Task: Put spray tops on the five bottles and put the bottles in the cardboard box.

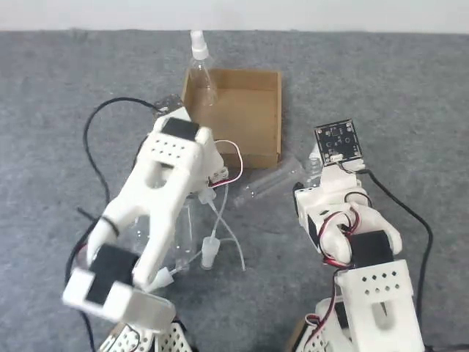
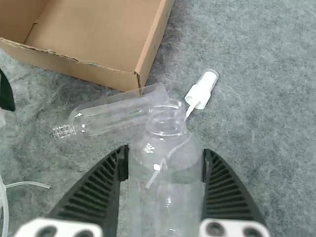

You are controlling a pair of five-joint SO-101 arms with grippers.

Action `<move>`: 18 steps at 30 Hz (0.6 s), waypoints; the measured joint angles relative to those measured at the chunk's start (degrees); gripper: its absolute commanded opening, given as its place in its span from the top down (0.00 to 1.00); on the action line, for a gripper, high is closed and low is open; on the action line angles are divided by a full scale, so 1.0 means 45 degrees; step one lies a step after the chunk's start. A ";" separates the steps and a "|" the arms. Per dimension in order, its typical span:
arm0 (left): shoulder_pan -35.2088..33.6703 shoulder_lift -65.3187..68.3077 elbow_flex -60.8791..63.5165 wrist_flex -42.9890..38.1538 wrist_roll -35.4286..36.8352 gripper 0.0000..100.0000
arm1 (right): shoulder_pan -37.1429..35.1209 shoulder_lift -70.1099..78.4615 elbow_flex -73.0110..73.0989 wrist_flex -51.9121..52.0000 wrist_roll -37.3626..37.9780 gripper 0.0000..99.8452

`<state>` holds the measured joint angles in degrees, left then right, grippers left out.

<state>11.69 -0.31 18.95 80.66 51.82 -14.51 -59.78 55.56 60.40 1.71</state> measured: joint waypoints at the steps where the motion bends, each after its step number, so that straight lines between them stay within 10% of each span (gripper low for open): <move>1: 0.0000 -0.0449 0.0430 -0.0352 0.0000 0.99 | 0.0000 0.0000 0.0000 0.0000 0.0000 0.89; 18: -0.0078 -0.8068 0.6877 -0.5802 -0.1680 0.99 | 0.0000 0.0000 0.0000 0.0000 0.0000 0.89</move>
<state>11.34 -36.62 49.89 54.55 44.26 -14.51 -59.78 55.56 60.40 1.71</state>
